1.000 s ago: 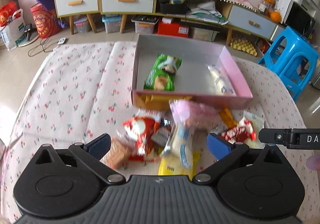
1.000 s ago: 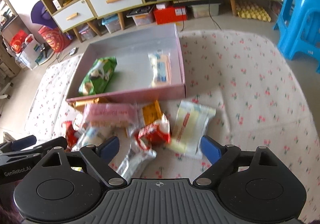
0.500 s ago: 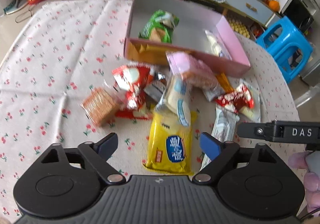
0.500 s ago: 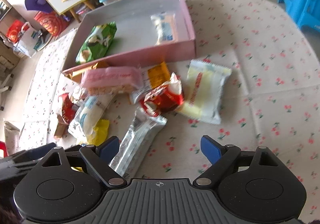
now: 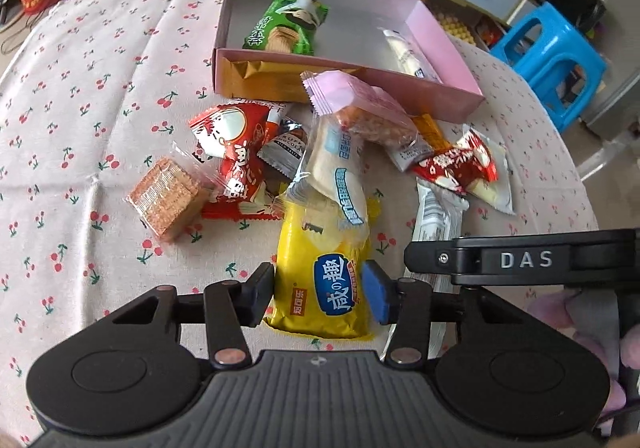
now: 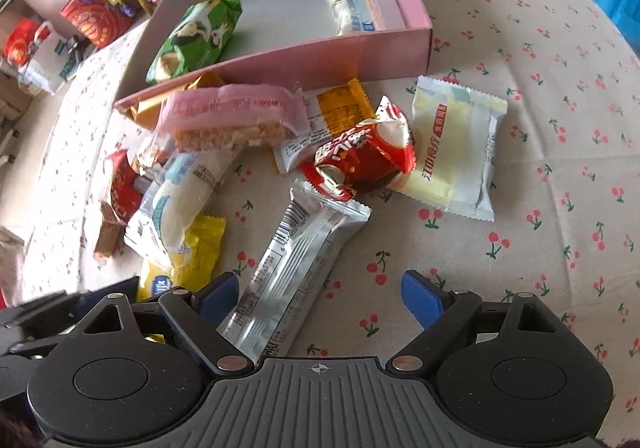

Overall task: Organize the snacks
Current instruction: 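Grasp the yellow cracker pack with the left tool while the right tool grasps the silver bar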

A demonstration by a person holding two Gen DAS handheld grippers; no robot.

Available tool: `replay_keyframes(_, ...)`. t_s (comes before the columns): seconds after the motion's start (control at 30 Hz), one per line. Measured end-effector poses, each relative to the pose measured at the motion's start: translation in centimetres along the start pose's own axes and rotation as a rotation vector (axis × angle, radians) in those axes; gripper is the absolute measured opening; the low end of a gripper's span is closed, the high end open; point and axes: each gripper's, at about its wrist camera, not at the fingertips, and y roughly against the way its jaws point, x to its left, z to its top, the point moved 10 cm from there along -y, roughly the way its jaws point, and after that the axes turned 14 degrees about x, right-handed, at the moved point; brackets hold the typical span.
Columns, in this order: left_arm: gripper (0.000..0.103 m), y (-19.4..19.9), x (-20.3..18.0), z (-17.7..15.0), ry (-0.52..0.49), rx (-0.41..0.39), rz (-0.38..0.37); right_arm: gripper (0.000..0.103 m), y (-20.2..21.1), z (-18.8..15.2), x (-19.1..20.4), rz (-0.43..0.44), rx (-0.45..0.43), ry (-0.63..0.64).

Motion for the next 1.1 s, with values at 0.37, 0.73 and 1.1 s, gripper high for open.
replay_keyframes(0.37,0.044,1.4,2.5,-3.0,-0.038,0.006,-0.002,0.090,1.0,-2.3,-2.8,-0.100,-0.013,0.126)
replay_keyframes(0.73,0.069,1.5,2.2,-4.4,-0.117,-0.053,0.079,0.090,1.0,-3.5,-2.8,-0.140,-0.048,0.205)
replay_keyframes(1.1,0.060,0.6,1.7,-4.0,-0.129,-0.073,0.125,0.083,0.5,-3.8,-0.9,-0.157,-0.072,0.277)
